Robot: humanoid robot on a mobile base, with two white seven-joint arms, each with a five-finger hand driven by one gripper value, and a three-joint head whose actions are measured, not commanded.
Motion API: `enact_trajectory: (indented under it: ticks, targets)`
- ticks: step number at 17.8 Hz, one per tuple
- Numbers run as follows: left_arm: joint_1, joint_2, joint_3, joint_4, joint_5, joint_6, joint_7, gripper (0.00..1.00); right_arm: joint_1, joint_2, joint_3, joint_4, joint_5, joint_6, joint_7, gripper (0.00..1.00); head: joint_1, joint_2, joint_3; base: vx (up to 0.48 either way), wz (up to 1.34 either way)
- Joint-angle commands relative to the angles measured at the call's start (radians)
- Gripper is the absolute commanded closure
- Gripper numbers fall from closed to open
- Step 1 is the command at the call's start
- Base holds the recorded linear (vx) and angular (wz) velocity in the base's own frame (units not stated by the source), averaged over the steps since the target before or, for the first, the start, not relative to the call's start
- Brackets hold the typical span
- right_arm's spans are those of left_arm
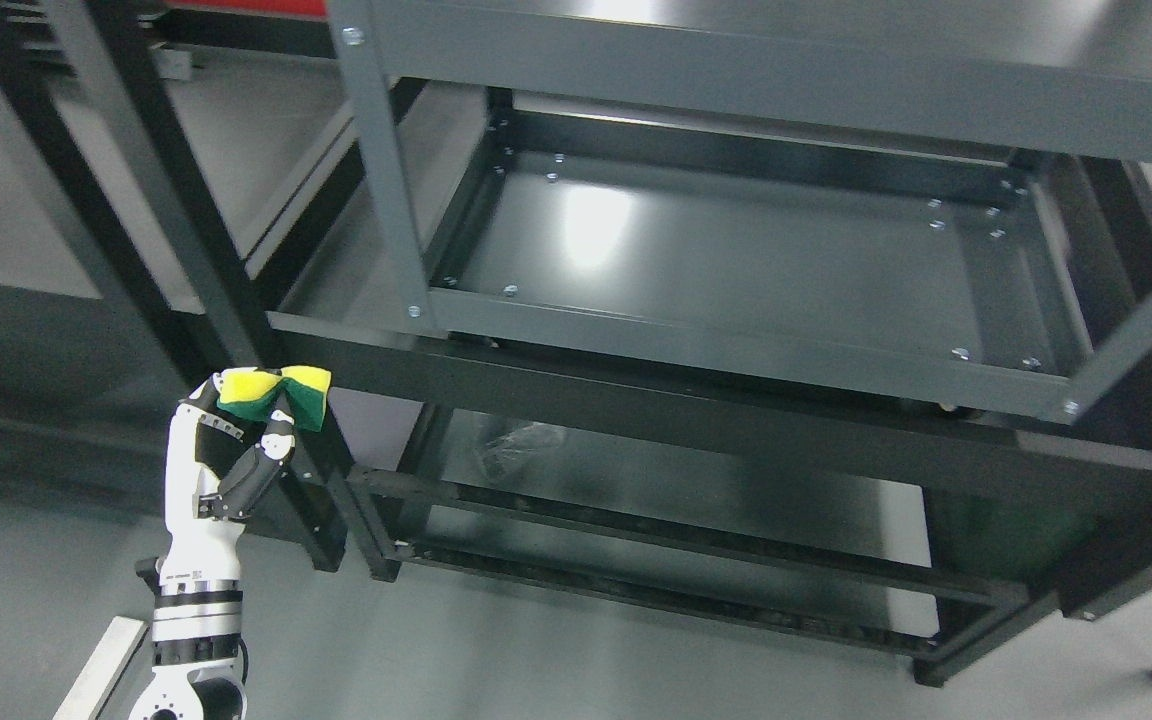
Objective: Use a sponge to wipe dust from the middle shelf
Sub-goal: 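Lift the sponge with the left hand while turning toward the shelf, then extend the left hand with the sponge onto the middle shelf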
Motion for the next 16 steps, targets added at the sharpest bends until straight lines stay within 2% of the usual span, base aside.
enact_trajectory:
  ticks: [1,3,6,7,10,11,13,16]
  targets:
    - [0.002,0.066,-0.099,-0.033,0.0,-0.002,0.001,1.0,-0.001,-0.017,0.001,-0.018,0.0,0.001,0.001,0.0,0.0,0.0,0.0,-0.036,-0.77]
    - [-0.01,0.107,-0.191,-0.06,-0.011,-0.003,-0.001,1.0,-0.001,-0.017,0.0,-0.018,0.0,0.001,0.001,0.0,0.0,0.0,0.0,-0.015,-0.56]
    - [-0.153,0.207,-0.398,-0.074,-0.132,-0.032,-0.05,1.0,-0.001,-0.017,0.0,-0.018,0.0,0.001,0.001,0.0,0.0,0.0,0.0,0.016,-0.03]
    - [-0.244,0.241,-0.49,-0.074,-0.179,-0.036,-0.057,1.0,-0.001,-0.017,0.0,-0.018,0.0,0.001,0.001,0.0,0.0,0.0,0.0,0.003,0.06]
    - [-0.495,0.239,-0.749,-0.07,-0.279,-0.019,-0.057,1.0,-0.001,-0.017,0.0,-0.018,0.0,0.001,0.001,0.0,0.0,0.0,0.0,-0.005,0.0]
    - [-0.589,0.223,-0.832,-0.068,-0.285,0.003,-0.057,1.0,-0.001,-0.017,0.0,-0.018,0.0,0.001,0.001,0.0,0.0,0.0,0.0,-0.001,-0.06]
    - [-0.777,0.132,-0.972,-0.066,-0.284,0.079,-0.059,1.0,-0.001,-0.017,0.0,-0.018,0.0,0.001,0.001,0.0,0.0,0.0,0.0,0.005,-0.03]
    - [-1.013,-0.036,-1.138,-0.022,-0.285,0.148,-0.062,1.0,-0.001,-0.017,0.0,-0.018,0.0,0.001,0.001,0.0,0.0,0.0,0.0,0.005,-0.06]
